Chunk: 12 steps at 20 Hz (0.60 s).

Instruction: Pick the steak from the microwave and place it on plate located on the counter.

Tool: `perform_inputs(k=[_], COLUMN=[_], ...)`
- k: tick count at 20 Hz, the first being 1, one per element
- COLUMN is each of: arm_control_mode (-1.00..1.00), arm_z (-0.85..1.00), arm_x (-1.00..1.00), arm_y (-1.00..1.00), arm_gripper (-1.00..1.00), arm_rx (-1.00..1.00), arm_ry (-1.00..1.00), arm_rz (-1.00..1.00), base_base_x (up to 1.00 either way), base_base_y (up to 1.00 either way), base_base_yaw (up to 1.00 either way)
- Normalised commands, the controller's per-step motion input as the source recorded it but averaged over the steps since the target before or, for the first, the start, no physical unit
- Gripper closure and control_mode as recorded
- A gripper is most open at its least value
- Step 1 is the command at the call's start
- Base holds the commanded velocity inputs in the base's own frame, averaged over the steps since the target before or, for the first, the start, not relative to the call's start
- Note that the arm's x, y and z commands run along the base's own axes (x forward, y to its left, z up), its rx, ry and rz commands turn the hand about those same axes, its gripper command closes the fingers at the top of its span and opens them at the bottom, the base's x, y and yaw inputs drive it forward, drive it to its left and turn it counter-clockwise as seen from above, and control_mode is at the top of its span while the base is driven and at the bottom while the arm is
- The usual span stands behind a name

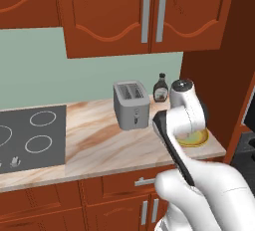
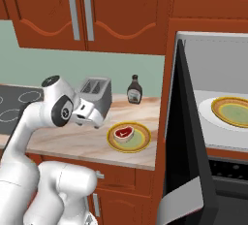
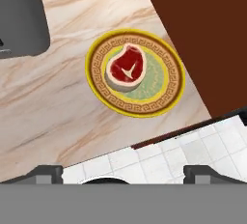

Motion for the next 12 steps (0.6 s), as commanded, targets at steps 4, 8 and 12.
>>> perform_inputs(k=[4,8,12], arm_control_mode=[-1.0,-1.0,-1.0], arm_z=[0.77,0.64,0.62], arm_x=[-0.75,-0.68,-0.36], arm_y=[0.02,0.0,0.0], arm_gripper=[-1.0,-1.0,-1.0], arm_rx=[0.08,0.14,0.11], arm_ry=[0.0,-0.03,-0.05], arm_rz=[0.21,0.13,0.01], base_base_x=[0.0,0.0,0.0], base_base_y=[0.0,0.0,0.0], base_base_yaw=[0.0,0.0,0.0])
